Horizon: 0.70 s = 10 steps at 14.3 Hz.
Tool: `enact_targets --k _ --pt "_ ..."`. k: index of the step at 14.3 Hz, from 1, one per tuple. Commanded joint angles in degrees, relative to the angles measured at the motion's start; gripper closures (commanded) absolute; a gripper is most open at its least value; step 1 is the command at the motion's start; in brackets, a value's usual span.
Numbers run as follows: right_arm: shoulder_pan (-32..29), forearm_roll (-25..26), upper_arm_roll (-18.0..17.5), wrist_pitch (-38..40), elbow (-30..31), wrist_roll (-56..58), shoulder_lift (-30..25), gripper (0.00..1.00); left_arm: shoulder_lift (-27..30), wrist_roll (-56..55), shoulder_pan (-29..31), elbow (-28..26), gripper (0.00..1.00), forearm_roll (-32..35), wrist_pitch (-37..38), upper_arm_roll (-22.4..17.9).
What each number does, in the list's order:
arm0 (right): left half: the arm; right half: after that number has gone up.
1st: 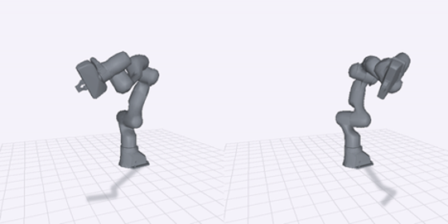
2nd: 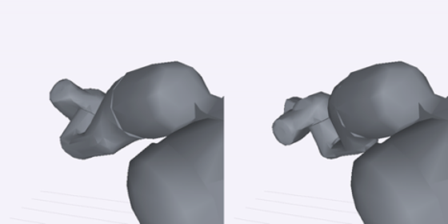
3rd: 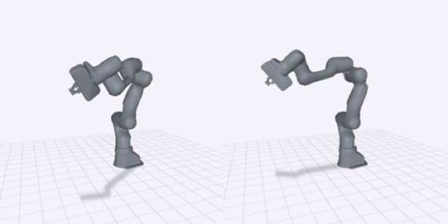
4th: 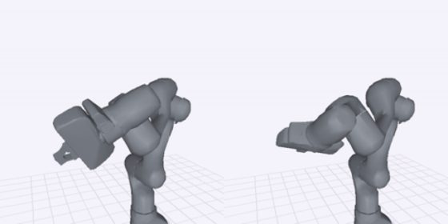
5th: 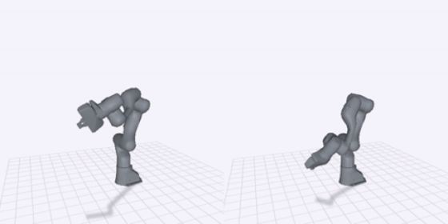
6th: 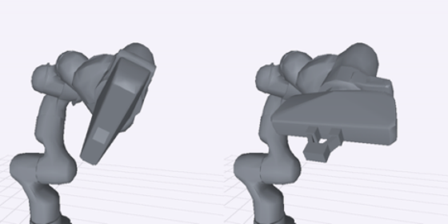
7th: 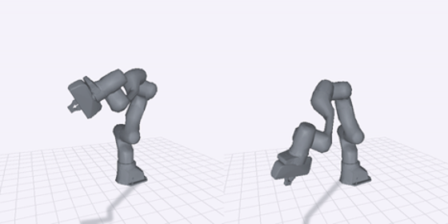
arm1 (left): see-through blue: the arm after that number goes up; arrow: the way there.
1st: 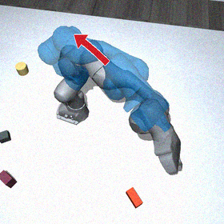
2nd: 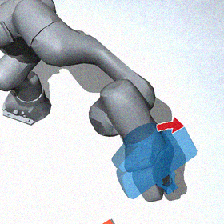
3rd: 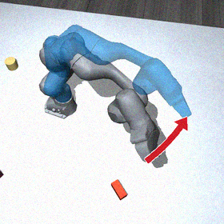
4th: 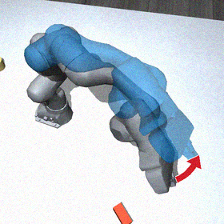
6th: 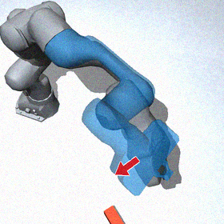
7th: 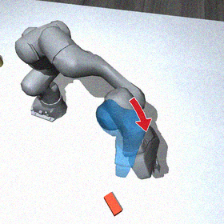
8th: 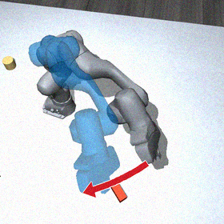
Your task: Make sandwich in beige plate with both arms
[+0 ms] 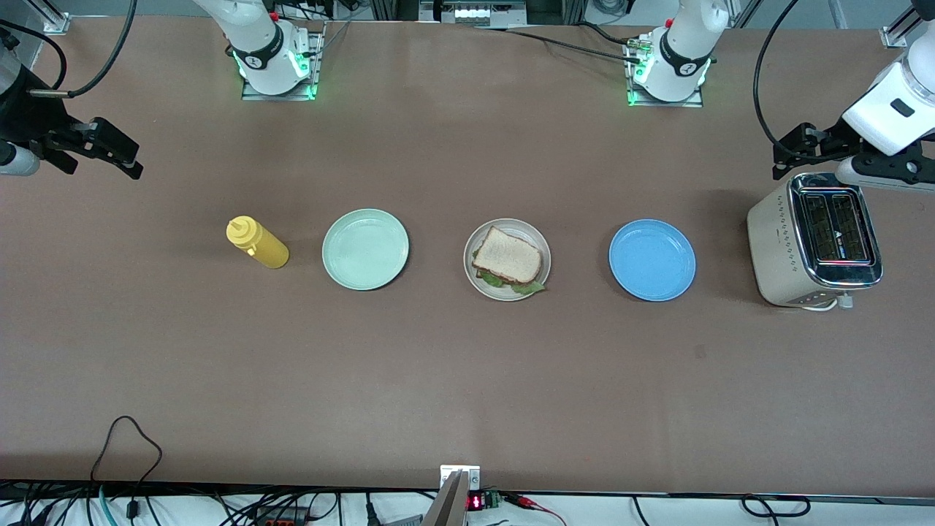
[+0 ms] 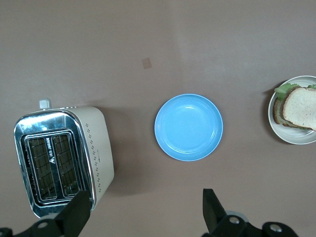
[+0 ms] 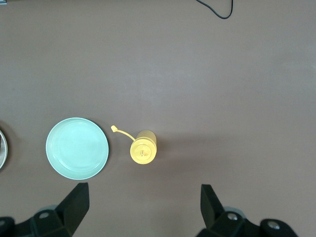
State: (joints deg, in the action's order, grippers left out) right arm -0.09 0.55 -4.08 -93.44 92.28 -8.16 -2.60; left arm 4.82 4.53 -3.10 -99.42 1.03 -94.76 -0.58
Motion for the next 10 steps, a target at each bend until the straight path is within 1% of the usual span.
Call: enact_targets --k 1,4,10 --pt "-0.17 -0.29 -0.13 -0.69 1.5 0.78 -1.54 0.0 0.11 -0.22 0.9 0.79 0.0 -0.94 0.01 0.41" --pt "-0.17 -0.29 -0.13 -0.69 1.5 0.78 -1.54 0.0 -1.91 -0.4 0.9 3.17 0.0 -0.94 0.1 0.49" --pt "-0.26 -0.29 -0.05 -0.78 1.41 0.78 -1.71 0.0 -2.01 -0.48 0.2 3.62 0.0 -0.94 2.65 0.41"
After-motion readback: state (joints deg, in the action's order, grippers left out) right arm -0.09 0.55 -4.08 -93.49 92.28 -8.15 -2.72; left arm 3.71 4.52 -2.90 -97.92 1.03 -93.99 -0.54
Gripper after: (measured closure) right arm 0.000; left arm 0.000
